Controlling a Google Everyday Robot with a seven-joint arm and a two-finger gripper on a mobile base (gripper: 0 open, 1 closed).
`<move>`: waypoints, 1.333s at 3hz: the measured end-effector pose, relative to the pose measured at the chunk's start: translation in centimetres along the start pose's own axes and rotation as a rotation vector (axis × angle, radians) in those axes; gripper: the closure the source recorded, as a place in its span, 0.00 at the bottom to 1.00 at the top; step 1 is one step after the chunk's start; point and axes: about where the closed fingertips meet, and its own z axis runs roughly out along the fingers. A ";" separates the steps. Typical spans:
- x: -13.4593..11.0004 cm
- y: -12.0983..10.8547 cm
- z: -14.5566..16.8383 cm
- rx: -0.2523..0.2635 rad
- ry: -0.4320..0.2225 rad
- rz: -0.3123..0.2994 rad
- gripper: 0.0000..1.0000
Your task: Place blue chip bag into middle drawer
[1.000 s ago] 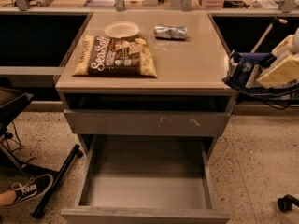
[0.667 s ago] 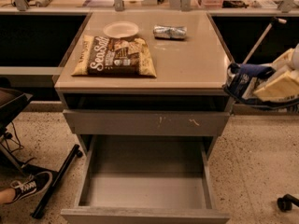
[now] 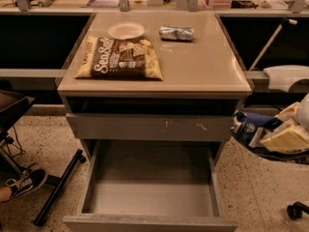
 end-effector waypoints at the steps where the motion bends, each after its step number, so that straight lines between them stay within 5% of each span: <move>1: 0.0 0.0 0.0 0.000 0.000 0.000 1.00; 2: -0.5 2.6 3.0 -0.043 -0.041 0.014 1.00; 3: -4.1 8.4 8.7 -0.120 -0.165 0.034 1.00; 4: -5.3 10.9 11.7 -0.145 -0.184 0.037 1.00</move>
Offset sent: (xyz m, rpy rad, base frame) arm -0.0398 0.1187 -0.1098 0.2502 0.0592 0.0359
